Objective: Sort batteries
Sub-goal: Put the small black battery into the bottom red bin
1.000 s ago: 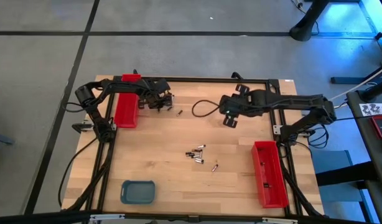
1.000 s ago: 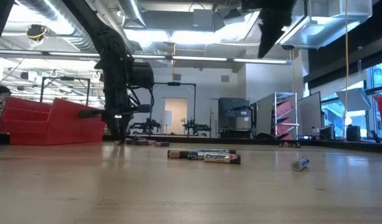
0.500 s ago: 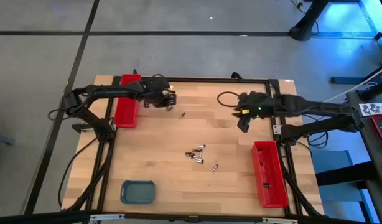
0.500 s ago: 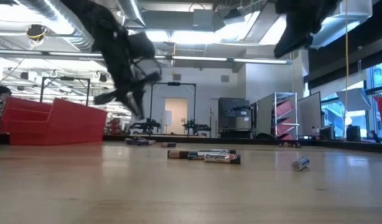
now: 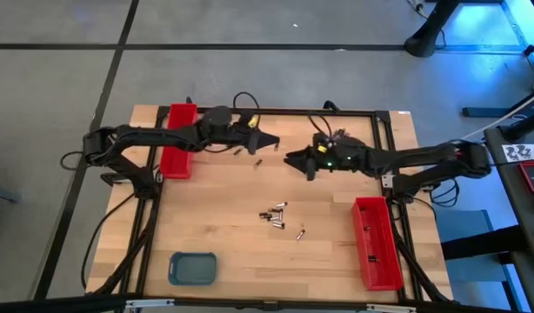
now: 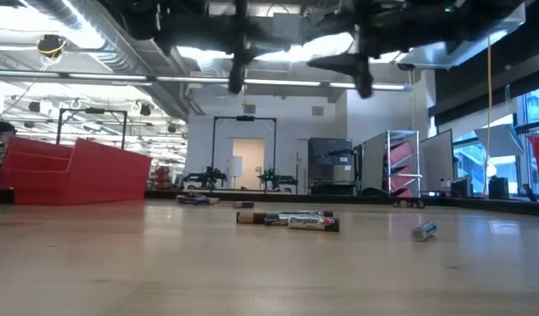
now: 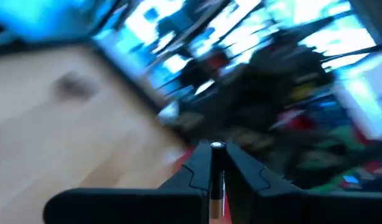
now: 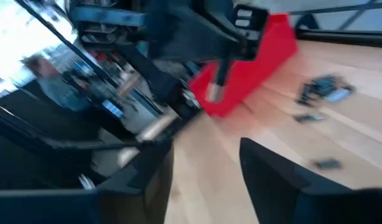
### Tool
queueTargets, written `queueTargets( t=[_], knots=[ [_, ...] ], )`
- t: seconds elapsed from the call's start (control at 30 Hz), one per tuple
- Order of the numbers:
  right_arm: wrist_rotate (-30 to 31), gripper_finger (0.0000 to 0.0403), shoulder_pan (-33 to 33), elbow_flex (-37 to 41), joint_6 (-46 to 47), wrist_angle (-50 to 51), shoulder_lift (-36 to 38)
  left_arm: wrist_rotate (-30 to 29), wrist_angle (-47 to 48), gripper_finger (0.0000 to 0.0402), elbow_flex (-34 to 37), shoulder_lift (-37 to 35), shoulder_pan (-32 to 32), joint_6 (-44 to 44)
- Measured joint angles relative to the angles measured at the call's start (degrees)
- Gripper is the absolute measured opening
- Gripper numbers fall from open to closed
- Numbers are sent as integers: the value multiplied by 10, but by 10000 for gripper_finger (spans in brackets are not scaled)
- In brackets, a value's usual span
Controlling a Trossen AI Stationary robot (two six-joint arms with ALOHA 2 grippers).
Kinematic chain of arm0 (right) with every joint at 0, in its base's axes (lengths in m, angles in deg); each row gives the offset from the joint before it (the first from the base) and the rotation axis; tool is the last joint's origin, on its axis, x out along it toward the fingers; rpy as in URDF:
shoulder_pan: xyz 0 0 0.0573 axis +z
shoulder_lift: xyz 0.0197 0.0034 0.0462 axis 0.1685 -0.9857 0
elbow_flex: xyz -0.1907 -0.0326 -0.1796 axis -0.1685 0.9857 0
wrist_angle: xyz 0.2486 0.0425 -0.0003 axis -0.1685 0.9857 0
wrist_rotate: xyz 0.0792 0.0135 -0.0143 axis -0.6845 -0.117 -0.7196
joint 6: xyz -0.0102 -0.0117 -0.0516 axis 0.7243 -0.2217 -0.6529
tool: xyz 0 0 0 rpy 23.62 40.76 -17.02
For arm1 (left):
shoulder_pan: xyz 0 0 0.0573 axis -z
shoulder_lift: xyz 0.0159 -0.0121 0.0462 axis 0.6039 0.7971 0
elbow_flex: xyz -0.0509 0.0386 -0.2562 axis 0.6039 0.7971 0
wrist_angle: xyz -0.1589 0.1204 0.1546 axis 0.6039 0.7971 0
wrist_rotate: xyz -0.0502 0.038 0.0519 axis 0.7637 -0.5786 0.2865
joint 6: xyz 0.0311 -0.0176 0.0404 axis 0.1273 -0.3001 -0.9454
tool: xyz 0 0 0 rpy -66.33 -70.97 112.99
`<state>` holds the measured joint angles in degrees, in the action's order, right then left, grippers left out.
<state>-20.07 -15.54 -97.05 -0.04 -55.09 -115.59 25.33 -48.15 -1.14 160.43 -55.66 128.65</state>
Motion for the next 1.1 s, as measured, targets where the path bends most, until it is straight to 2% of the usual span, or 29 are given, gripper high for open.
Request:
queueTargets(
  t=[0.13,0.23,0.53,0.87,1.0,1.1],
  knots=[
    [-2,209,8,-52,-4,-9,-39,28,-74,12,-1,0,8,18],
    [2,198,19,-91,-36,-4,-56,47,-76,14,-1,-5,8,16],
    [36,131,20,-149,-59,73,-61,86,-73,16,-1,-17,5,-15],
    [18,22,21,-152,-75,83,-61,92,-55,21,-1,-18,19,-35],
    [16,20,21,-151,-74,113,-58,84,-7,37,-2,-19,26,-67],
    [23,19,21,-151,-57,176,-39,80,30,65,0,-18,29,-85]
  ],
)
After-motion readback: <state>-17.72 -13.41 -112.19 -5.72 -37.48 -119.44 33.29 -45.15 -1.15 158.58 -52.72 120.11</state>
